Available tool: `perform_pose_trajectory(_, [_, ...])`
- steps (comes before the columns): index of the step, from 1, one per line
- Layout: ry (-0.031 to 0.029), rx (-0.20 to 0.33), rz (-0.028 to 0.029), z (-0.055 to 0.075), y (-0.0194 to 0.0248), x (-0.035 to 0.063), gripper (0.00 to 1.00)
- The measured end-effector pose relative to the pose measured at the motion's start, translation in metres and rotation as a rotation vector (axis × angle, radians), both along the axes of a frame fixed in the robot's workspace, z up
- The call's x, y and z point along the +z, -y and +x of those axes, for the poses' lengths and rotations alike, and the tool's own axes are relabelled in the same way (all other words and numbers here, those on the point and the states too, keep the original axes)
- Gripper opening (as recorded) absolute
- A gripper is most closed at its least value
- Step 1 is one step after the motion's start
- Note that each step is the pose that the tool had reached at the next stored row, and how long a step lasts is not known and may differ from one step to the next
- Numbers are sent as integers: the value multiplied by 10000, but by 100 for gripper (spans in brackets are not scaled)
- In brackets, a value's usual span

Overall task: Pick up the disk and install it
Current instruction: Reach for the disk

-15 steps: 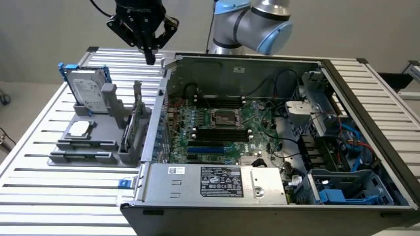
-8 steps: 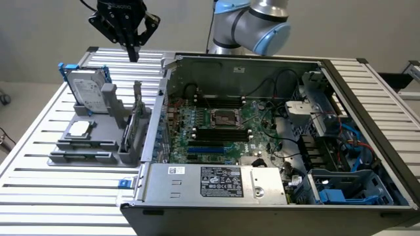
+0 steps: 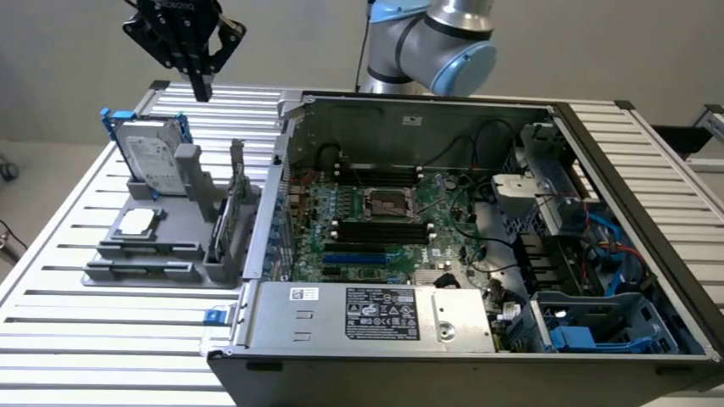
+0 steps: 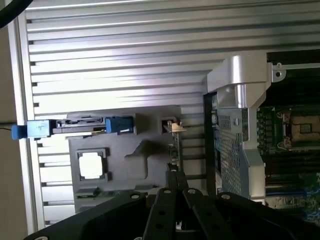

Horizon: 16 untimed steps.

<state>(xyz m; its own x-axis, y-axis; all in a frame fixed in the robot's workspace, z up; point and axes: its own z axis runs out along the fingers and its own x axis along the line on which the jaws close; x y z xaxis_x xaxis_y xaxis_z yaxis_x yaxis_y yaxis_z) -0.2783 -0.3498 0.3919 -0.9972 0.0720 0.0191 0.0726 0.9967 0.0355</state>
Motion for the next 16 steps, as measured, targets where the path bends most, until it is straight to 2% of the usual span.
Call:
perform_pose_trajectory(9, [-174, 1, -229, -384, -158, -4, 11])
perform_pose_trajectory(12, [-208, 1, -316, -523, -215, -7, 11])
perform_pose_trajectory(16, [-225, -1, -429, -703, -295, -14, 11])
